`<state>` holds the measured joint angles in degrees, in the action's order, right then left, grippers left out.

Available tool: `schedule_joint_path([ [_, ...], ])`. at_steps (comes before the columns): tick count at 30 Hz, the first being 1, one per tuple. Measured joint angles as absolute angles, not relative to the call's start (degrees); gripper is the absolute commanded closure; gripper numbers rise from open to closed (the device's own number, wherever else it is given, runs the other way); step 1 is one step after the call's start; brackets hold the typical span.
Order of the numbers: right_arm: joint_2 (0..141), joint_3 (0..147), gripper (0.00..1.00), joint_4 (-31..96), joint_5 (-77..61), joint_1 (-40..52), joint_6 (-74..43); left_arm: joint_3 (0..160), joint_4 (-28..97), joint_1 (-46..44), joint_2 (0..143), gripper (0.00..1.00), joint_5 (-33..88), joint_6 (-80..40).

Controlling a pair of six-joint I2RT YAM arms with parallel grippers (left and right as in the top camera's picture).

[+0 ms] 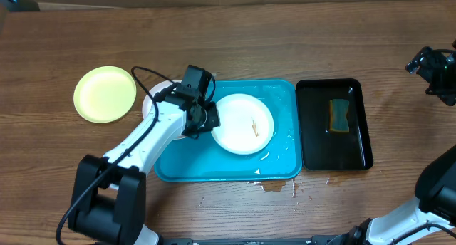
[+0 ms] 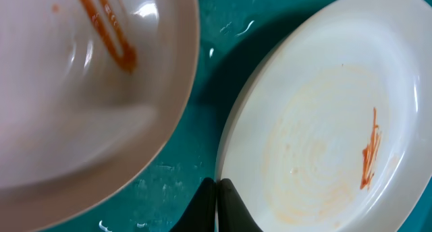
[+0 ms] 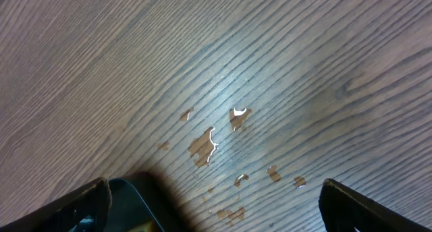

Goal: Clean dirty plates on tray and stack at the side

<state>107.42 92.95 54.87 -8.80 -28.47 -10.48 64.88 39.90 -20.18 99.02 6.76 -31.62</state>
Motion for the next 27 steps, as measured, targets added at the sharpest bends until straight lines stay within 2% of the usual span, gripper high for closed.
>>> schedule_joint_path([
  [3, 107.42, 92.95, 0.00, 54.87, -8.80, -28.47, -10.48, 65.36, 38.09, -20.27, 100.25, 0.91, 6.59, -30.85],
  [7, 107.42, 92.95, 0.00, 54.85, -8.80, -28.47, -10.44, 65.41, 37.45, -20.27, 101.08, 0.54, 6.57, -28.12],
  [9, 107.42, 92.95, 0.00, 54.87, -8.80, -28.47, -10.48, 65.82, 38.24, -20.27, 101.12, 0.42, 6.55, -26.39],
  [11, 107.42, 92.95, 0.00, 54.89, -8.80, -28.47, -10.48, 67.07, 39.88, -20.27, 101.16, 0.38, 6.37, -24.88],
  [15, 107.42, 92.95, 0.00, 54.85, -8.80, -28.47, -10.48, 70.02, 41.78, -20.27, 101.16, 0.41, 6.35, -23.24],
  [20, 107.42, 92.95, 0.00, 54.87, -8.78, -28.47, -10.50, 70.48, 42.02, -20.56, 101.45, 0.55, 6.24, -22.37],
  [27, 107.42, 92.95, 0.00, 54.87, -8.80, -28.47, -10.46, 70.48, 42.44, -23.77, 104.53, 0.57, 6.15, -22.31],
])
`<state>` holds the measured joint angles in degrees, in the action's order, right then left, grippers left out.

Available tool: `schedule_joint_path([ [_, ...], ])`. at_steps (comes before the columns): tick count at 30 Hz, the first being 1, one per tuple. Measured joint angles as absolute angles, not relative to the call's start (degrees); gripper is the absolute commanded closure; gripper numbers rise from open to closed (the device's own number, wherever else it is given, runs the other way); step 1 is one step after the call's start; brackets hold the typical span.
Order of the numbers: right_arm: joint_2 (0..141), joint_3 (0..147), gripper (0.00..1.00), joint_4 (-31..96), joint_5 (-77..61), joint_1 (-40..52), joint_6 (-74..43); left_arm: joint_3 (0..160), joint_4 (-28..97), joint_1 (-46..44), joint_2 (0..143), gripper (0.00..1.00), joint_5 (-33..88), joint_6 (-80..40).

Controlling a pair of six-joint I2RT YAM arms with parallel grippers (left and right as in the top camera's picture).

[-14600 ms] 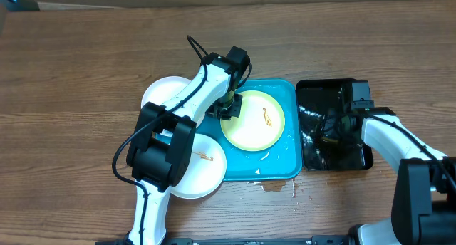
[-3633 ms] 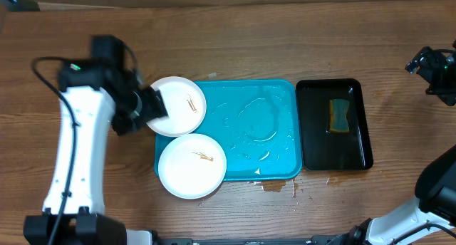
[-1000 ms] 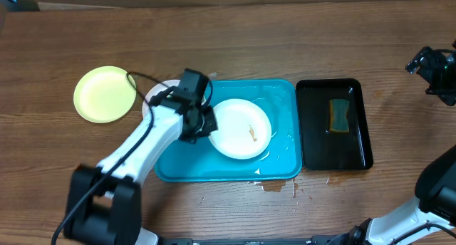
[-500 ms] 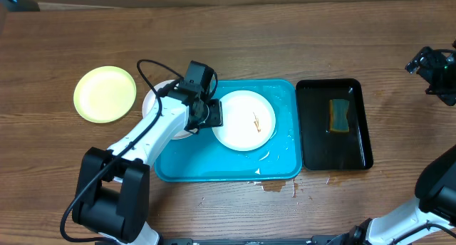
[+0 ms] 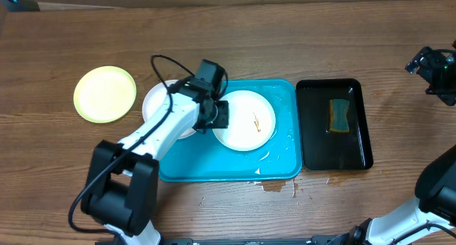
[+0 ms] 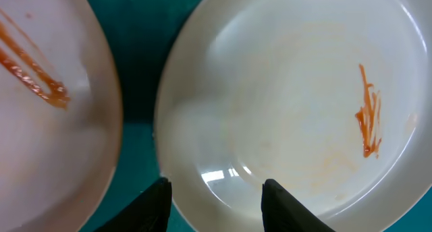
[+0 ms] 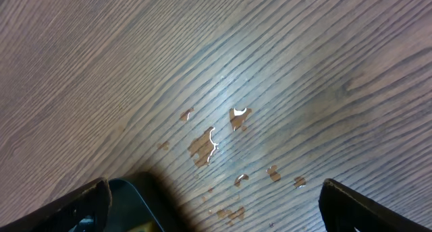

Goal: Clean dirty plates on tray and stack at the side

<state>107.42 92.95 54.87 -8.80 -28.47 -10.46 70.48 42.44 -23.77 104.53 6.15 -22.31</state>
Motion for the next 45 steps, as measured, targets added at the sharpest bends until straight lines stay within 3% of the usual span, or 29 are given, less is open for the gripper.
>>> schedule_joint_path([
  [4, 107.42, 92.95, 0.00, 54.85, -8.80, -28.47, -10.44, 70.48, 42.63, -25.17, 105.58, 0.62, 4.40, -22.33],
  [33, 107.42, 92.95, 0.00, 54.89, -8.82, -28.47, -10.48, 70.41, 42.76, -25.36, 108.27, 0.68, -1.13, -25.43],
  [40, 107.42, 92.95, 0.00, 59.18, -14.68, -28.47, -9.15, 70.26, 42.41, -25.36, 108.99, 0.76, -1.02, -25.87],
  [43, 107.42, 92.95, 0.14, 60.80, -22.04, -28.14, -4.67, 70.22, 42.35, -25.36, 109.06, 0.76, -0.27, -26.11],
  [45, 107.42, 92.95, 0.18, 62.24, -23.92, -27.68, -3.40, 70.19, 42.17, -25.36, 109.19, 0.73, 0.10, -26.46],
])
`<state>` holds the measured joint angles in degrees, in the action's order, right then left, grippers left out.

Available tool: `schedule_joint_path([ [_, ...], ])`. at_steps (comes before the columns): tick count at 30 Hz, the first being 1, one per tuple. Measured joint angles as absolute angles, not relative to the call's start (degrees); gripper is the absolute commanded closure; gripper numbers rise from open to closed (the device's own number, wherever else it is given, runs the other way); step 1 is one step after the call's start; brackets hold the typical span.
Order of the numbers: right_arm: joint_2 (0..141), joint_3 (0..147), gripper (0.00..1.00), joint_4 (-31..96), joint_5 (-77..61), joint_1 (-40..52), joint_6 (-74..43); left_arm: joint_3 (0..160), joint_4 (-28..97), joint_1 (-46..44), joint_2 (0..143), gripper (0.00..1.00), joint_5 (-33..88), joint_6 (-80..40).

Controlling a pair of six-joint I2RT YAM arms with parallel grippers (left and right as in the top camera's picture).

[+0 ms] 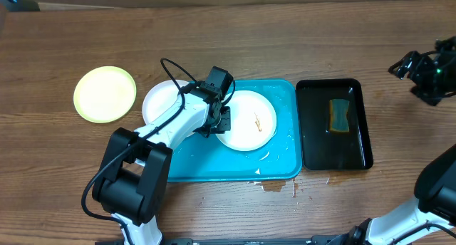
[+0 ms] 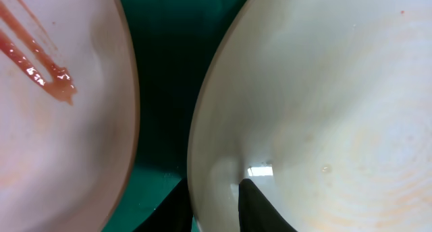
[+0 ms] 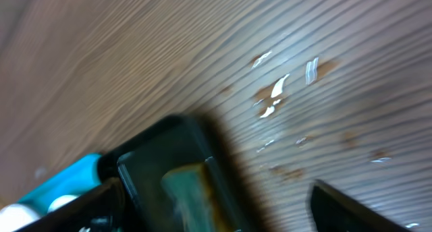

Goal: Clean dirty plates on tray and stack at the side

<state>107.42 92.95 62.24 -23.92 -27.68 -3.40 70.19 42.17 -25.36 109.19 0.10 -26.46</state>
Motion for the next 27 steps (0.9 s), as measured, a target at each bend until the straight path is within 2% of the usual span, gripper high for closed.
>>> schedule_joint_path([
  [3, 107.42, 92.95, 0.19, 65.43, -25.32, -25.78, -1.89, 70.17, 41.93, -25.36, 109.75, 0.65, 0.62, -26.92],
  [7, 107.42, 92.86, 0.23, 69.14, -23.49, -20.71, -1.10, 70.11, 41.80, -25.23, 110.13, 0.60, 1.17, -27.07],
  [11, 107.42, 91.46, 0.23, 70.08, -18.92, -14.02, -1.56, 70.11, 41.69, -24.97, 110.17, 0.55, 1.50, -27.07],
  [20, 107.42, 80.27, 0.24, 67.09, -1.26, -3.33, -9.67, 70.11, 40.64, -24.99, 110.17, 0.55, 1.50, -27.09],
  [27, 107.42, 70.54, 0.27, 58.08, 1.45, -1.32, -12.64, 70.11, 40.62, -24.99, 110.17, 0.55, 1.72, -27.09],
])
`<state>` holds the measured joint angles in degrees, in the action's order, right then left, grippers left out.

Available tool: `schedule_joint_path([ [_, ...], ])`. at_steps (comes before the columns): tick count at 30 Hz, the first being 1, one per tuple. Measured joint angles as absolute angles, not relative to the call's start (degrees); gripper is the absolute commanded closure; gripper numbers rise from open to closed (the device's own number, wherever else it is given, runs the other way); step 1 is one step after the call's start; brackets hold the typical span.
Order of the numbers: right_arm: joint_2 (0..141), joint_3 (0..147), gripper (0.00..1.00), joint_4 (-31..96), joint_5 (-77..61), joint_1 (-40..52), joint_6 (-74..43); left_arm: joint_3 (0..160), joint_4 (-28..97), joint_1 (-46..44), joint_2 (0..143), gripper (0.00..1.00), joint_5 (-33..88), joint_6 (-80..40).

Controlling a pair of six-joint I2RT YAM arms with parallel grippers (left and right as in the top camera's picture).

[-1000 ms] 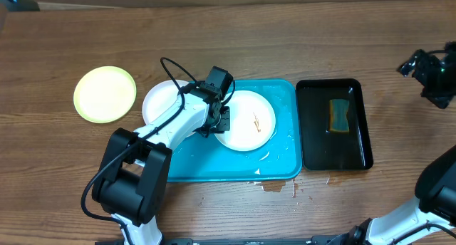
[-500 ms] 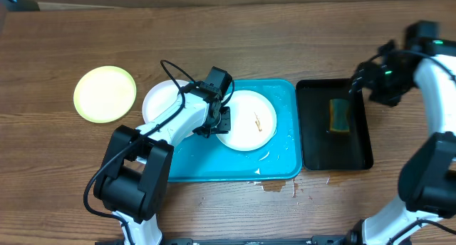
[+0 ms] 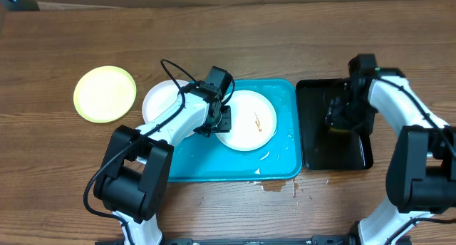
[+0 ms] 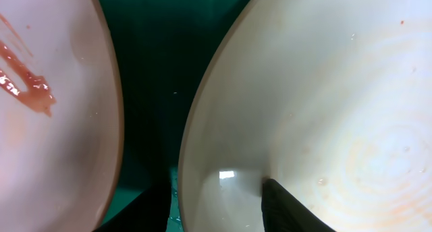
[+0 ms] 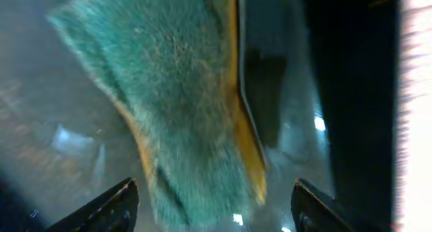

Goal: Clean dirty plates on tray and stack at the side
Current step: 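Grasp the sponge in the black tray with the right gripper and dip it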

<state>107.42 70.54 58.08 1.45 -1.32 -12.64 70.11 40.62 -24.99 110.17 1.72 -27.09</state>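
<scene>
A white plate [image 3: 249, 127] with an orange-red streak lies in the blue tray [image 3: 214, 167]. My left gripper [image 3: 219, 122] is at its left rim. In the left wrist view the gripper [image 4: 214, 205] is open and astride that rim, one finger [image 4: 280, 205] on the plate's [image 4: 317, 104] inner surface and the other outside it. A second white plate [image 4: 47, 110] with a red smear lies left of the tray. My right gripper [image 5: 212, 205] hangs wide open just over the green-and-yellow sponge [image 5: 182, 104] in the wet black tray [image 3: 356, 159]. The sponge is not held.
A yellow-green plate [image 3: 105, 94] lies on the wooden table at the far left. The smeared white plate [image 3: 158, 102] lies between it and the blue tray, its edge over the tray's left side. A small puddle [image 3: 274, 186] marks the wood in front of the tray.
My right gripper has moved from above the wood at the far right to just over the sponge in the black tray. My left fingers stand wider apart around the plate's rim.
At first my left gripper was shut over the gap between the two white plates, with the right arm parked at the far right. Then the left stood open at the tray plate's left rim, then narrower around it. The right arm has since come over the sponge.
</scene>
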Motion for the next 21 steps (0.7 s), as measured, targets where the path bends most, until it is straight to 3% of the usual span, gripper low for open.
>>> schedule_joint_path([
  [2, 107.42, 68.14, 0.33, 55.46, 1.63, -0.71, -13.04, 70.11, 40.60, -24.99, 110.17, 0.55, 1.72, -27.09],
  [3, 107.42, 66.72, 0.45, 53.89, 1.72, -0.36, -13.02, 70.11, 40.60, -24.99, 110.17, 0.55, 1.74, -27.09],
  [4, 107.42, 66.00, 0.66, 53.19, 1.72, -0.19, -13.47, 70.11, 40.60, -24.99, 110.17, 0.55, 1.74, -27.09],
  [6, 106.98, 64.88, 0.86, 51.88, 1.80, 0.19, -13.37, 70.11, 40.60, -24.99, 110.17, 0.54, 1.74, -27.09],
  [9, 106.72, 64.53, 0.93, 51.33, 1.87, 0.36, -13.67, 70.11, 40.60, -24.99, 110.17, 0.54, 1.78, -27.09],
  [10, 106.67, 64.53, 0.90, 51.48, 1.89, 0.36, -13.63, 70.11, 40.60, -24.99, 110.17, 0.54, 1.85, -27.09],
  [12, 106.67, 64.53, 0.38, 51.81, 1.91, 0.36, -13.54, 70.11, 40.58, -24.99, 110.17, 0.53, 1.89, -27.09],
  [13, 106.67, 64.53, 0.30, 52.53, 1.87, 0.36, -13.65, 70.11, 40.53, -24.99, 110.17, 0.53, 1.91, -27.09],
  [15, 106.67, 64.58, 0.25, 53.80, 1.87, 0.36, -13.69, 70.11, 40.47, -24.99, 110.17, 0.53, 1.91, -27.09],
  [21, 106.67, 65.08, 0.25, 49.10, 1.78, 0.36, -13.50, 70.11, 40.45, -24.99, 110.17, 0.52, 1.91, -27.07],
])
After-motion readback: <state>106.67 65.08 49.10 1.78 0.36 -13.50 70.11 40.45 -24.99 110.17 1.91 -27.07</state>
